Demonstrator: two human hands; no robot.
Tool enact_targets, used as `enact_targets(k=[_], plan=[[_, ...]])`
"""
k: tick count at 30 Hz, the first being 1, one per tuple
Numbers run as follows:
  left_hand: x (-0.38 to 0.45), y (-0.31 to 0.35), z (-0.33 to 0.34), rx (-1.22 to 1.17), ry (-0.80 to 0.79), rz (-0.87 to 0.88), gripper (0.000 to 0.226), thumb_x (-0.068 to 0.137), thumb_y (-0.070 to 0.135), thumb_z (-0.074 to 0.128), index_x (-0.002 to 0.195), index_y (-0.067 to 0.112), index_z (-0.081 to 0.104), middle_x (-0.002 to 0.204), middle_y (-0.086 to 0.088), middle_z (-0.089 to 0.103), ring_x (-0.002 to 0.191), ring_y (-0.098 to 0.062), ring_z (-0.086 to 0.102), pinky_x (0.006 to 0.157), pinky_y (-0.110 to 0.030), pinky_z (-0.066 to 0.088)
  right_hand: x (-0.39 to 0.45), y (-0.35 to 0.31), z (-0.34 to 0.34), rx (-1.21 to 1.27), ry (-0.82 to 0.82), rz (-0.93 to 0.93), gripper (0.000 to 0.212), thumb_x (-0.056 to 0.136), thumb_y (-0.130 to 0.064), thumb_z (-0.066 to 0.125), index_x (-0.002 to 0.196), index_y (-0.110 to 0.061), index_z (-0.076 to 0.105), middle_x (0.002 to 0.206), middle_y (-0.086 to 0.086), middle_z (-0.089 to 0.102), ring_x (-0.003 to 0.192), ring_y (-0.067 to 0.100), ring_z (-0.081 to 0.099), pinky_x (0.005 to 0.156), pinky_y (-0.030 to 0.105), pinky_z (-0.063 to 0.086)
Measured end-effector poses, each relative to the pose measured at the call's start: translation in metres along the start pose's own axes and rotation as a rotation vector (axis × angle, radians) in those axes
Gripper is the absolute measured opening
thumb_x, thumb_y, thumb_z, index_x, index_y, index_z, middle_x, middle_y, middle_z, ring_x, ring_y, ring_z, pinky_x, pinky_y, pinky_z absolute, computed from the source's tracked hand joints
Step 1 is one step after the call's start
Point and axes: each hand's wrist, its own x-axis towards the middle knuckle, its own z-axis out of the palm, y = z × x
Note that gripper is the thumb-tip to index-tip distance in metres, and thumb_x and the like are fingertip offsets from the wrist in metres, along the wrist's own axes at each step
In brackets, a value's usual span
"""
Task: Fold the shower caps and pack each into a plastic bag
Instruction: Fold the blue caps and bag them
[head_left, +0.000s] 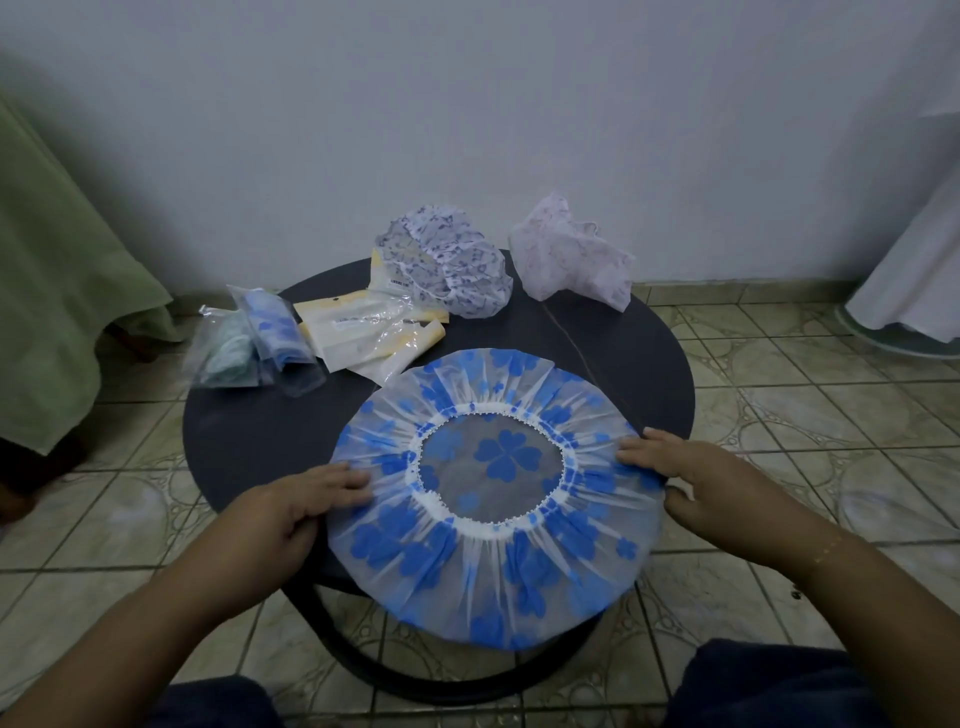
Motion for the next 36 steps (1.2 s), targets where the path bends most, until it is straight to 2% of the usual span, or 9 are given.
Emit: enact_targets(k=[6,11,14,17,21,24,29,32,36], plan=[[0.000,0.004,-0.006,-0.052,-0.047,-0.068,0.058,0.084,-0.005,0.056,0.110,0.047,0.061,0.121,0.045,0.046,0.123,0.024,0.030,0.095,0.004,0.024,-0.003,-0.009,-0.003,-0.076,-0.140,0.033,0.056,0.089,-0.027,0.062,0.134,-0.045,0.032,0.149,-0.019,0.025,0.142,0.004,0.012,0.114,0.027,0.021],[0.003,0.009,-0.016,-0.108,-0.194,-0.146,0.054,0.067,0.019,0.059,0.107,0.055,0.060,0.120,0.052,0.041,0.121,0.030,0.024,0.100,-0.003,0.022,-0.002,-0.012,-0.012,0.093,-0.156,0.111,0.036,0.092,-0.031,0.054,0.128,-0.038,0.052,0.149,-0.017,0.030,0.142,0.003,0.014,0.107,0.018,0.020],[0.005,0.012,-0.021,-0.076,-0.285,-0.172,0.063,0.049,0.046,0.049,0.111,0.058,0.052,0.123,0.053,0.034,0.121,0.032,0.016,0.113,-0.020,0.008,-0.001,-0.012,-0.011,0.210,-0.053,0.135,0.028,0.093,-0.027,0.054,0.119,-0.034,0.061,0.136,-0.015,0.048,0.136,0.002,0.028,0.100,0.014,0.025],[0.007,0.010,-0.023,-0.064,-0.322,-0.177,0.061,0.049,0.050,0.050,0.108,0.064,0.050,0.126,0.052,0.033,0.124,0.028,0.020,0.115,-0.022,0.008,0.001,-0.015,-0.011,0.299,0.117,0.171,0.020,0.089,-0.037,0.055,0.096,-0.035,0.073,0.105,-0.020,0.064,0.104,-0.008,0.054,0.076,0.005,0.037],[0.012,0.014,-0.025,-0.083,-0.233,-0.175,0.042,0.073,0.032,0.075,0.105,0.057,0.061,0.115,0.048,0.049,0.112,0.022,0.044,0.092,-0.003,0.034,0.013,-0.015,-0.009,0.359,0.197,0.250,0.023,0.086,-0.039,0.060,0.072,-0.028,0.074,0.074,-0.005,0.071,0.074,0.008,0.064,0.068,0.023,0.047],[0.018,0.017,-0.024,-0.121,-0.113,-0.261,0.011,0.081,0.039,0.068,0.089,0.044,0.072,0.094,0.026,0.069,0.088,0.008,0.063,0.080,-0.019,0.049,0.023,-0.015,-0.006,0.372,0.243,0.306,0.021,0.085,-0.041,0.062,0.070,-0.031,0.072,0.070,-0.009,0.069,0.070,0.007,0.061,0.069,0.032,0.046],[0.030,0.011,-0.019,-0.140,0.061,-0.372,0.043,0.076,0.056,0.056,0.076,0.016,0.071,0.076,-0.004,0.069,0.070,-0.015,0.064,0.063,-0.023,0.045,0.041,-0.013,0.004,0.281,0.325,0.422,0.029,0.087,-0.045,0.058,0.064,-0.029,0.064,0.068,-0.009,0.063,0.071,0.015,0.057,0.083,0.048,0.046],[0.038,0.010,-0.018,-0.195,0.155,-0.422,0.029,0.082,0.045,0.062,0.064,0.024,0.069,0.061,0.005,0.065,0.055,-0.006,0.057,0.055,-0.016,0.038,0.048,-0.015,0.009,0.223,0.353,0.465,0.032,0.090,-0.045,0.053,0.062,-0.028,0.058,0.067,-0.011,0.059,0.072,0.015,0.056,0.087,0.050,0.044],[0.046,0.012,-0.015,-0.230,0.219,-0.502,0.020,0.082,0.040,0.067,0.068,0.026,0.072,0.069,0.015,0.070,0.067,-0.001,0.062,0.061,-0.020,0.043,0.054,-0.016,0.013,0.146,0.368,0.502,0.033,0.092,-0.046,0.048,0.065,-0.029,0.054,0.070,-0.012,0.057,0.077,0.016,0.056,0.091,0.045,0.039]])
